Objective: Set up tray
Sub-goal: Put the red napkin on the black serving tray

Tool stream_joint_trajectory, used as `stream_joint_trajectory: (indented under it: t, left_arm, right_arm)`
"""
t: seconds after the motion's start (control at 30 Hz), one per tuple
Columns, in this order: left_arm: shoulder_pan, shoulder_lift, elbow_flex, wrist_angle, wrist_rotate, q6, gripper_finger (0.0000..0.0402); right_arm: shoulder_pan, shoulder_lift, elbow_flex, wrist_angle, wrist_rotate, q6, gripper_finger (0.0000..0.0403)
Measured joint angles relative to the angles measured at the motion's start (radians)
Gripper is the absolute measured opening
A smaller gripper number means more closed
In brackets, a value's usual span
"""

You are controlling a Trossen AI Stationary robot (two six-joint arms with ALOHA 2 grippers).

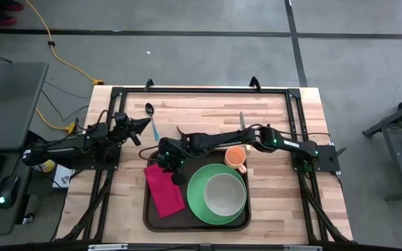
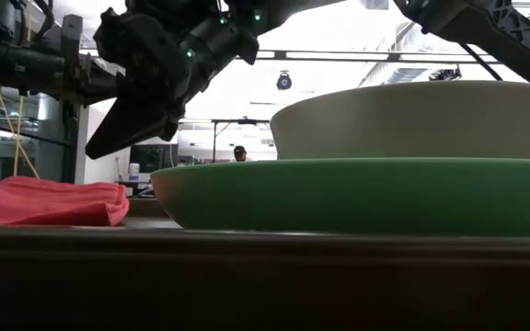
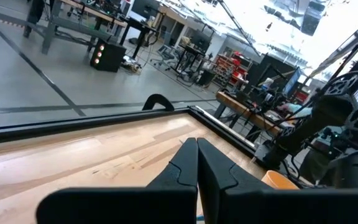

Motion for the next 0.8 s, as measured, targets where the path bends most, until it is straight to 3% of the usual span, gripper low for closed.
stream_joint_trajectory:
  t: [0.27, 0.8]
  left_arm:
    - [0.000, 0.000, 0.000, -0.001, 0.000, 0.000, 0.0031]
    - [0.000, 0.000, 0.000, -0.041, 0.006, 0.001, 0.0031]
  right_arm:
    - [0.000, -0.001, -0.082, 0.123, -0.020, 0.037, 0.0000]
    - [-0.028, -0.002, -0.207, 0.163, -0.018, 0.133, 0.0000]
